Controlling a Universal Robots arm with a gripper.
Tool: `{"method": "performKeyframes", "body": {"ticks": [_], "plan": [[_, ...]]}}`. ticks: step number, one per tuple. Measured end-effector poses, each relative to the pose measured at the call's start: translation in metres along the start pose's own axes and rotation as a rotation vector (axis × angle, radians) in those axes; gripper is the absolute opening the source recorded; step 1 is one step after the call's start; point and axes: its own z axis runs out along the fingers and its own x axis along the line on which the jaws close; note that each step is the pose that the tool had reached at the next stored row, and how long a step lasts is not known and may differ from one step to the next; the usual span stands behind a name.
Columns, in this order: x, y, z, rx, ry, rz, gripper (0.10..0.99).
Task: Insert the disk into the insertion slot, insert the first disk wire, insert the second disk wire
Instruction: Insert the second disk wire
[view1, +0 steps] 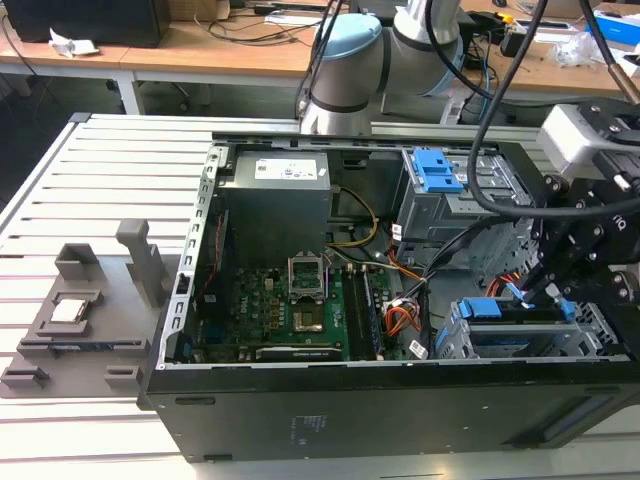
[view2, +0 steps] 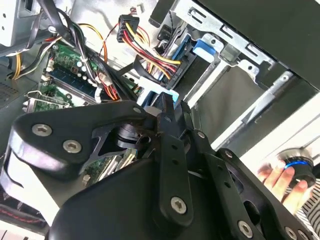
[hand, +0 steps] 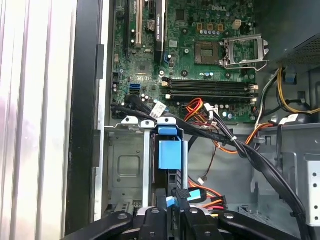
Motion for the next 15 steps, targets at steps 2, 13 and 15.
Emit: {"method": "performKeyframes", "body": {"ticks": [2,13,15], "plan": [[-0.0016,0.0007,-0.0073,0.0,0.0055,0.001,0.133],[-0.0034,0.0026,-0.0258,0.0,0.0187,0.002,0.106],[-0.0034,0.0026,-0.0259,0.0,0.0187,0.002,0.106]]}}
